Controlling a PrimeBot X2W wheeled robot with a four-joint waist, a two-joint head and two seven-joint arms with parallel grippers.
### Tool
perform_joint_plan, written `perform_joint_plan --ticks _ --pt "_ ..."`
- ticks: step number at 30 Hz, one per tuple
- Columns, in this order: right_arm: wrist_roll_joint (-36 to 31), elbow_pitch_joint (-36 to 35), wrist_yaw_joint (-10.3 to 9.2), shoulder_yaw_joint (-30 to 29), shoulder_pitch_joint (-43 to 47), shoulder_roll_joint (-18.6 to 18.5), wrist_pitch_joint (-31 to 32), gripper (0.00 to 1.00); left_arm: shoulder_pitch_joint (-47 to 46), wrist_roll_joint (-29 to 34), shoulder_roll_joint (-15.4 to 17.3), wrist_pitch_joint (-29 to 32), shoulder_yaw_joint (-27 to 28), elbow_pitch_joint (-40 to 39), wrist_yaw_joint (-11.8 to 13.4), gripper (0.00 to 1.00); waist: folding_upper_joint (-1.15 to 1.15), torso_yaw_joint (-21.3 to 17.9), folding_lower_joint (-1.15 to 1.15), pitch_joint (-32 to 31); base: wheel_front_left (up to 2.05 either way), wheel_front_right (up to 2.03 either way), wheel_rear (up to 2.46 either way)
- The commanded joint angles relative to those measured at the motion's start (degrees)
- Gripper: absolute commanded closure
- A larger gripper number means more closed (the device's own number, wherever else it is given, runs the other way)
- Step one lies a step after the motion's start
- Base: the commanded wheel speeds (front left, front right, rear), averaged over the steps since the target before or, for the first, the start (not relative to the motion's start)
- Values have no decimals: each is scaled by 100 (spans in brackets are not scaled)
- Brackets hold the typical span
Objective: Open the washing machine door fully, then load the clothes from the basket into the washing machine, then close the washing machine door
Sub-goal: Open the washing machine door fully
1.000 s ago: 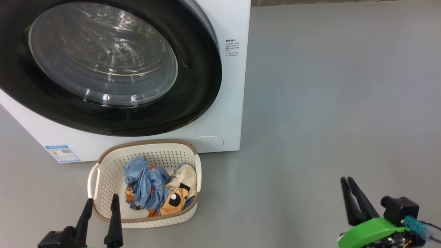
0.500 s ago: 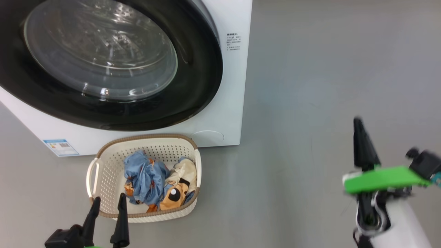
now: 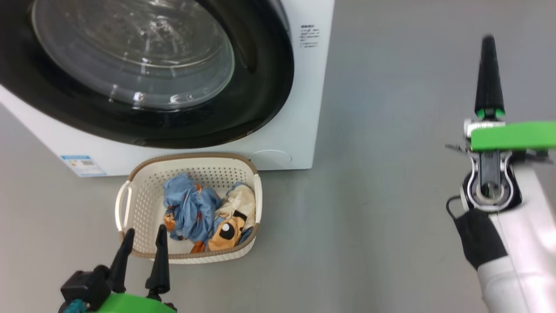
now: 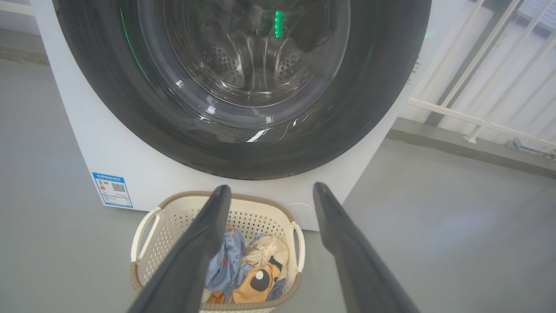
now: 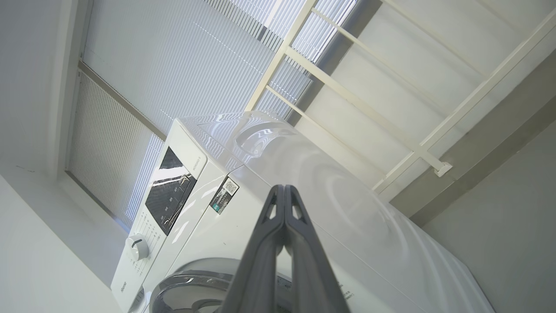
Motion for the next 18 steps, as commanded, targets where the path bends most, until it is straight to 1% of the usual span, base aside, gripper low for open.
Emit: perform_joint_plan --ticks 1,4,6,10,14,18 --pt "230 -88 9 305 -261 -37 -25 100 -225 -44 119 -37 157 -158 -10 0 0 96 0 85 0 0 0" --pt "920 141 9 733 -573 -274 30 100 -287 -80 123 -37 124 -162 -10 0 0 193 0 176 0 0 0" --pt "1409 244 9 890 -788 -404 209 100 -338 -99 122 -37 87 -169 -10 0 0 267 0 251 0 0 0" --pt "2075 431 9 1099 -1195 -665 732 100 -447 -136 112 -37 6 -181 -10 0 0 427 0 435 0 0 0" --pt "2515 537 9 1221 -1540 -863 1392 100 -572 -187 97 -37 -54 -196 -10 0 0 582 0 658 0 0 0" --pt "2681 739 9 1288 -1871 -1033 1934 100 -687 -232 79 -37 -125 -202 -10 0 0 725 0 872 0 0 0"
